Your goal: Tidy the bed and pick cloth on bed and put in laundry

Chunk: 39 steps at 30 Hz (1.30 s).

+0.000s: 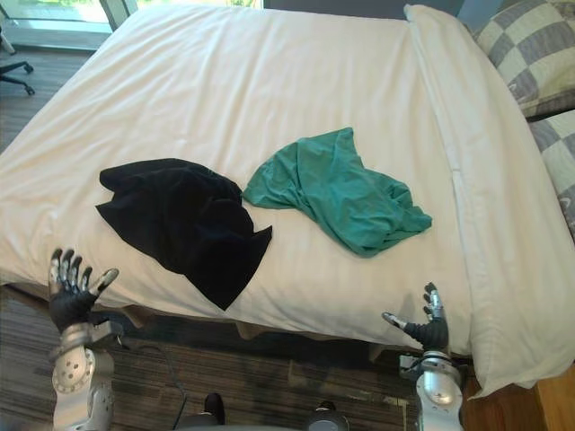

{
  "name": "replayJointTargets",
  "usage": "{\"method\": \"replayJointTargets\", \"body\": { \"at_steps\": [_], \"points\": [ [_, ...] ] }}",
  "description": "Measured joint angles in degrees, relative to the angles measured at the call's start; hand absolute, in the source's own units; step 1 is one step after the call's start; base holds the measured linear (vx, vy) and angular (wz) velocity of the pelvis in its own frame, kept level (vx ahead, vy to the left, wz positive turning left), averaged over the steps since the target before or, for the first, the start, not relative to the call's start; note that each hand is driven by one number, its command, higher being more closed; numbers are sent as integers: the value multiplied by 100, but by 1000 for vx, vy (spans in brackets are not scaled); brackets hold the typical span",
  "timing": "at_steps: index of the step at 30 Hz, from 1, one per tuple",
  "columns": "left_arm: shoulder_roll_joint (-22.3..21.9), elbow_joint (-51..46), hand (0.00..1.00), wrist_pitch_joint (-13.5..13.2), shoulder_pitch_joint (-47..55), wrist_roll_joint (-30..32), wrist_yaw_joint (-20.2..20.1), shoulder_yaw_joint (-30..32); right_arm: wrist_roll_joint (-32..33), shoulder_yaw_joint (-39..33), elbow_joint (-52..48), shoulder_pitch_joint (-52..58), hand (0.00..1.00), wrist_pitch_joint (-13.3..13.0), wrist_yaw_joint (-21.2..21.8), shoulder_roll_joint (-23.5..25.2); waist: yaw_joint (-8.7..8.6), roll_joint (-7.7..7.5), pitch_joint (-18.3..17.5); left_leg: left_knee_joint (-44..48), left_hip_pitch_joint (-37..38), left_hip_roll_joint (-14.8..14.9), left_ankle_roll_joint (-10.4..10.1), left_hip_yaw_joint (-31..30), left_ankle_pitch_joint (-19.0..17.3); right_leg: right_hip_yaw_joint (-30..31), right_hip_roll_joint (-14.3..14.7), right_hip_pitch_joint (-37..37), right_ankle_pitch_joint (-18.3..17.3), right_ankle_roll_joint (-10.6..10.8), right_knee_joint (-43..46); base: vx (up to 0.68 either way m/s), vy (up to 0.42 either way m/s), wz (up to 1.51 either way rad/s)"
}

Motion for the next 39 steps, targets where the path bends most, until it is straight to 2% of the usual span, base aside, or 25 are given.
{"method": "replayJointTargets", "body": {
  "at_steps": [2, 7, 12, 16, 21, 24, 26, 28, 31, 33, 36, 39],
  "points": [
    [225, -4, 0, 9, -234, 612, 284, -2, 6, -8, -135, -122, 0, 63, 60, -96, -7, 12, 184, 104, -223, -23, 23, -24, -26, 3, -43, -214, -1, -2, 105, -11, 34, 10],
    [594, -174, 0, 116, -438, 1235, 467, 9, 22, -55, -323, -153, 0, 127, 164, -98, -5, 15, 414, 211, -395, -16, 25, -107, -27, 15, -43, -342, -54, -87, 216, 0, 2, 8],
    [595, -236, 0, 408, -379, 1826, 556, -4, 32, -65, -487, -116, 0, 123, 215, -85, -10, 66, 563, 316, -461, 22, 46, -37, -42, 133, -37, -520, -156, -236, 422, -3, -13, -8],
    [584, -223, 0, 431, -314, 1838, 757, -10, 246, -107, -728, -70, 0, 56, 285, -56, -13, 89, 717, 527, -559, 81, 53, 54, -173, 205, -24, -636, -198, -243, 519, -25, -11, -16],
    [559, -163, 0, 436, -198, 2123, 1187, -15, 418, -87, -1070, 124, 0, -9, 379, 149, 10, 52, 838, 822, -826, 190, 29, 203, -301, 418, 3, -1041, -322, -279, 839, -34, -13, -16],
    [445, -165, 0, 457, -185, 2561, 1591, -43, 515, 29, -1351, 208, 0, -49, 374, 185, 13, 58, 971, 1057, -988, 260, 6, 270, -396, 482, 7, -1208, -432, -277, 993, -51, -19, -10],
    [396, -166, 0, 462, -178, 2729, 1919, -120, 595, 165, -1587, 310, 0, -84, 350, 184, 45, 32, 996, 1189, -1129, 319, 1, 356, -435, 515, 17, -1369, -490, -261, 1088, -41, -26, -13],
    [386, -197, 0, 457, -193, 2730, 2056, -200, 626, 257, -1700, 334, 0, -90, 317, 188, 28, 42, 1046, 1251, -1185, 373, -17, 376, -453, 511, 50, -1416, -497, -260, 1114, -42, -30, -6],
    [367, -341, 0, 149, -194, 2621, 2061, -261, 676, 410, -1880, 379, 0, -111, 240, 195, 68, 33, 1098, 1319, -1257, 449, -40, 456, -473, 577, 100, -1551, -526, -291, 1192, -43, -27, -13],
    [289, -668, 0, -258, -171, 2329, 1805, -359, 763, 470, -2085, 530, 0, -124, 181, 387, 138, 36, 1114, 1408, -1319, 502, -41, 529, -474, 619, 132, -1606, -551, -292, 1208, -13, -30, -8],
    [76, -925, 0, -639, -144, 2303, 1682, -536, 799, 623, -2195, 691, 0, -133, 143, 552, 174, 28, 1118, 1435, -1310, 548, -41, 605, -474, 645, 162, -1606, -552, -295, 1221, 5, -11, -3],
    [-71, -924, 0, -662, -146, 2759, 1908, -726, 798, 822, -2192, 749, 0, -147, 143, 566, 179, 21, 1124, 1506, -1292, 610, -42, 741, -539, 693, 184, -1638, -567, -320, 1269, 0, -4, -12]
  ]
}}
